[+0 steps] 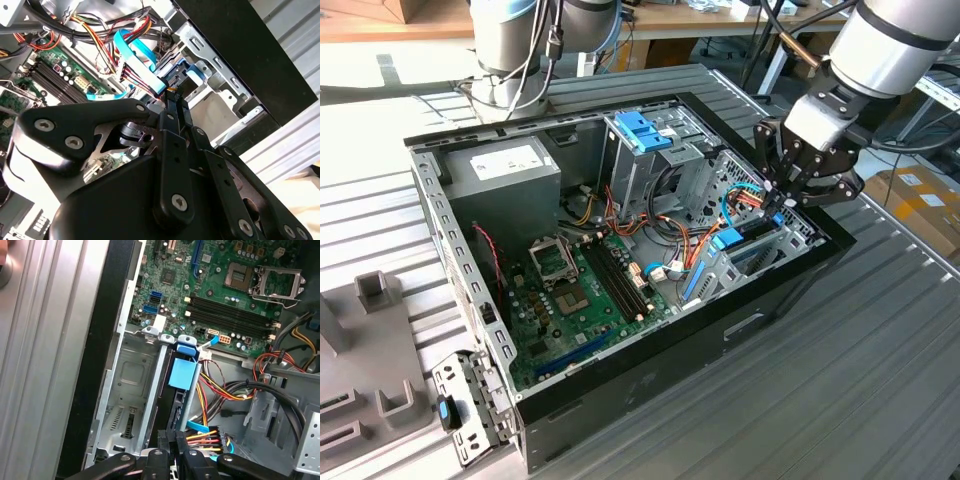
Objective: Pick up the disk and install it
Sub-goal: 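Insert the first disk wire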
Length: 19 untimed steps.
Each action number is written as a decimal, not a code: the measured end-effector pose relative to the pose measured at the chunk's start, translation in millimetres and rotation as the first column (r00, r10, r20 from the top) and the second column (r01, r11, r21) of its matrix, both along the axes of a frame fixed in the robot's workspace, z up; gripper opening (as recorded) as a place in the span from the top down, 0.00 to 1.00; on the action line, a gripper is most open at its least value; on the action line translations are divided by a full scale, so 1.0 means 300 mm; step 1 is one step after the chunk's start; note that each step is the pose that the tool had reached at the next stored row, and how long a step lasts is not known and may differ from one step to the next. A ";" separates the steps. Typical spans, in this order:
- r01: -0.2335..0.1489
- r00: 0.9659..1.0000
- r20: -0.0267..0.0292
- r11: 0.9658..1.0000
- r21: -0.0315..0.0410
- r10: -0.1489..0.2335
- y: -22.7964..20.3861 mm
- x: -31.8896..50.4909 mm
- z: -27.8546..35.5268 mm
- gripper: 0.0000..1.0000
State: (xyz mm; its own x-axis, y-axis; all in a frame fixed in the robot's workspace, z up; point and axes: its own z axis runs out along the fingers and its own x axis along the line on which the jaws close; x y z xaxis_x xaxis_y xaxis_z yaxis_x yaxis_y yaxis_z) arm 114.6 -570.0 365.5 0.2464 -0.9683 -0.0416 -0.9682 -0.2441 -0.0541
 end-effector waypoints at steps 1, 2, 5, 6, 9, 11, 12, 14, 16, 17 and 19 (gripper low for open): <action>0.006 1.000 0.000 1.000 0.000 -0.006 0.000 0.000 0.000 0.83; 0.012 1.000 0.000 1.000 0.000 -0.012 0.000 0.000 0.000 0.83; 0.029 1.000 0.000 1.000 0.000 -0.029 0.000 0.000 0.000 0.83; 0.033 0.999 0.000 0.999 0.000 -0.033 0.000 0.000 0.000 0.83; 0.059 0.998 0.000 0.998 0.000 -0.059 0.000 0.000 -0.001 0.83; 0.068 0.998 0.000 0.998 0.000 -0.068 0.000 0.000 -0.001 0.83; 0.077 0.997 0.000 0.997 0.000 -0.077 0.000 0.000 -0.001 0.83; 0.087 0.996 0.000 0.996 0.000 -0.087 0.000 0.000 -0.001 0.83; 0.102 0.995 0.000 0.995 0.000 -0.102 0.000 0.000 -0.001 0.83; 0.112 0.994 0.000 0.994 0.000 -0.112 0.000 0.000 -0.001 0.83; 0.127 0.992 0.000 0.992 0.000 -0.127 0.000 0.000 -0.001 0.83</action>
State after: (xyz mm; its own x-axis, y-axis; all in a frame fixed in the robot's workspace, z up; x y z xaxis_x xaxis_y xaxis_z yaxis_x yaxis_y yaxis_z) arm 114.6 -570.1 365.1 0.1210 -0.9918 -0.0416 -0.9915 -0.1187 -0.0541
